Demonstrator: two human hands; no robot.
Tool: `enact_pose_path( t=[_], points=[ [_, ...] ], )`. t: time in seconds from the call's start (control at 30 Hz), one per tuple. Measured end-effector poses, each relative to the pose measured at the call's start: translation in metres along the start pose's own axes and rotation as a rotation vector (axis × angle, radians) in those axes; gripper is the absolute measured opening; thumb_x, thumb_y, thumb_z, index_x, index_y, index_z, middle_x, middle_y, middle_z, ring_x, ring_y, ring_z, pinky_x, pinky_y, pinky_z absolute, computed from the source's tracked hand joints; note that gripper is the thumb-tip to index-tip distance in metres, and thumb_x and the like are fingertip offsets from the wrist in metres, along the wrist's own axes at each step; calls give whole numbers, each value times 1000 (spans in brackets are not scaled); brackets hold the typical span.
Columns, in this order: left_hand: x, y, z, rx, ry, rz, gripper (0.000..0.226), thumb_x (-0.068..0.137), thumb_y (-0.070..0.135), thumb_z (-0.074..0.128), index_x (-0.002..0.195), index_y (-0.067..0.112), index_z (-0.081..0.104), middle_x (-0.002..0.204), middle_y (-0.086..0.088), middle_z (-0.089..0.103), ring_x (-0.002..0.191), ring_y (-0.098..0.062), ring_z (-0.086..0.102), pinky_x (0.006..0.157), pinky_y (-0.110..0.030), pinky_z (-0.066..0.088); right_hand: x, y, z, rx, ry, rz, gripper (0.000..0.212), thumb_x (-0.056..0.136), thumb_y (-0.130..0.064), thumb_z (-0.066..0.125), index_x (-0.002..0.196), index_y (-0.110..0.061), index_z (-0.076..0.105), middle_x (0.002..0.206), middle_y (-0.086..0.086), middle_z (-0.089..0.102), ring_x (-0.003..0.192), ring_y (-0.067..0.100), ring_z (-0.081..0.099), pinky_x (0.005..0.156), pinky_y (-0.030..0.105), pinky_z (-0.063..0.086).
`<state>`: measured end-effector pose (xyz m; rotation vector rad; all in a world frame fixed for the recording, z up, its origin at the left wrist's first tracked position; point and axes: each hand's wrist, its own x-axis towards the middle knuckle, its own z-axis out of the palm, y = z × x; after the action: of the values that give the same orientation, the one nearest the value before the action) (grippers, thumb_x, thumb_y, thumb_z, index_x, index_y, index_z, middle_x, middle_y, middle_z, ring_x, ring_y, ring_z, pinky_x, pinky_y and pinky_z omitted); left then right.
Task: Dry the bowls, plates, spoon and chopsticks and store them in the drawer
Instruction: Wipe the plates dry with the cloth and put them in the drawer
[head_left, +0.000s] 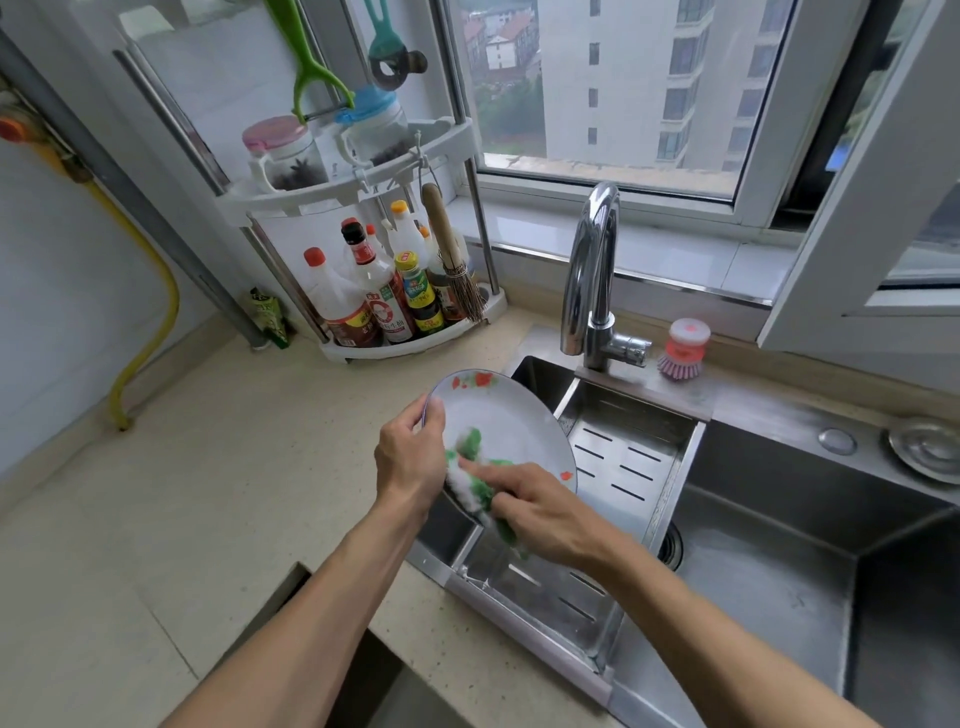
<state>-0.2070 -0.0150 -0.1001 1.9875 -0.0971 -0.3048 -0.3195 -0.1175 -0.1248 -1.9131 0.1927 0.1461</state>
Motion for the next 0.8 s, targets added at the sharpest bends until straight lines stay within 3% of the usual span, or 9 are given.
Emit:
enact_pose_path(
  t=[0.07,0.13,0.2,0.3,0.4,0.43,0.57,0.73,0.8],
  points=[
    [-3,0,2,43,-12,44,39,104,40,47,130,18,65,124,-3,69,100,-16,68,77,-24,59,6,1,-3,-71,18,-53,62,93,7,35,149,-17,45,136,-29,54,124,-11,48,109,13,35],
    [-8,0,8,96,-39,89,39,104,39,47,132,18,64,123,-3,70,96,-16,69,73,-23,58,23,2,-4,-92,139,-44,61,97,3,34,155,-16,32,163,-1,20,151,11,16,120,17,5],
    [-11,-2,14,91,-48,103,37,103,38,48,129,19,66,115,-5,72,91,-16,70,69,-25,59,34,0,-3,-88,215,-32,63,98,-1,34,158,-17,25,166,6,10,154,16,6,122,24,-1],
    [-7,4,11,23,3,65,36,104,35,48,123,12,69,112,-10,72,78,-10,68,58,-17,52,19,3,4,-79,119,-150,68,92,-3,36,156,-26,31,164,-4,16,152,13,7,124,33,2],
    [-2,8,3,101,50,61,43,104,35,48,139,13,58,137,-5,61,113,-16,62,89,-22,49,5,24,3,-133,-1,-166,67,92,1,34,154,-26,34,163,-13,12,151,6,4,124,29,-2],
    [-3,8,4,125,46,69,42,104,35,48,140,14,57,137,-4,62,116,-18,62,89,-21,47,10,30,0,-162,10,-128,67,94,1,33,156,-25,30,164,-10,7,152,10,1,124,32,-3],
    [-16,8,18,143,-52,119,34,105,35,47,131,21,64,98,-1,75,69,-7,68,50,-14,49,43,22,-7,-144,246,64,63,102,-9,32,159,-26,11,166,0,-9,153,30,-9,124,51,-1],
    [-11,11,15,118,82,101,34,104,35,48,130,21,66,115,-2,72,96,-19,68,82,-35,58,22,15,8,-151,95,-97,64,101,-16,34,158,-36,14,166,-3,-2,153,23,-6,125,47,1],
    [-10,11,13,133,72,98,33,104,36,48,128,23,67,104,1,74,87,-15,68,74,-29,57,29,29,-1,-198,101,-15,63,101,-12,34,159,-30,17,167,0,-4,154,26,-5,126,44,2]
  ],
)
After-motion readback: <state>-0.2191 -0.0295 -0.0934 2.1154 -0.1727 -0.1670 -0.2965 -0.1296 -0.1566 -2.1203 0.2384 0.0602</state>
